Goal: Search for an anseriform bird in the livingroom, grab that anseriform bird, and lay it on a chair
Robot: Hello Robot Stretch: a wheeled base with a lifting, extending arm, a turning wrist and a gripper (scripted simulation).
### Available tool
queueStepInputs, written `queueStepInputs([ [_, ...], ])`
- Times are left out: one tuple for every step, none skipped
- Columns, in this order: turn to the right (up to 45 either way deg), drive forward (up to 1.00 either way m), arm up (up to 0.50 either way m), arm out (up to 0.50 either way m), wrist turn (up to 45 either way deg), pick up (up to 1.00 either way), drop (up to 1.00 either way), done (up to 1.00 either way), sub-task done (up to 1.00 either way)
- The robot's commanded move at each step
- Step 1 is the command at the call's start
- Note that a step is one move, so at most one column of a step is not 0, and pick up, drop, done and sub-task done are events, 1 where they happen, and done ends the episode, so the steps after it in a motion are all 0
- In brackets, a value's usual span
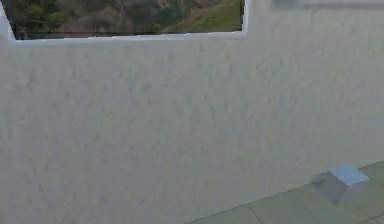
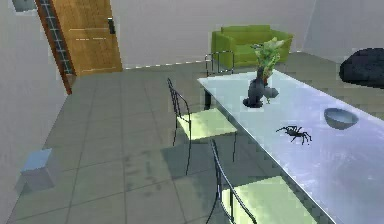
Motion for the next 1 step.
queueStepInputs([
  [0.0, 0.45, 0.0, 0.0, 0.0, 0.0, 0.0, 0.0, 0.0],
])
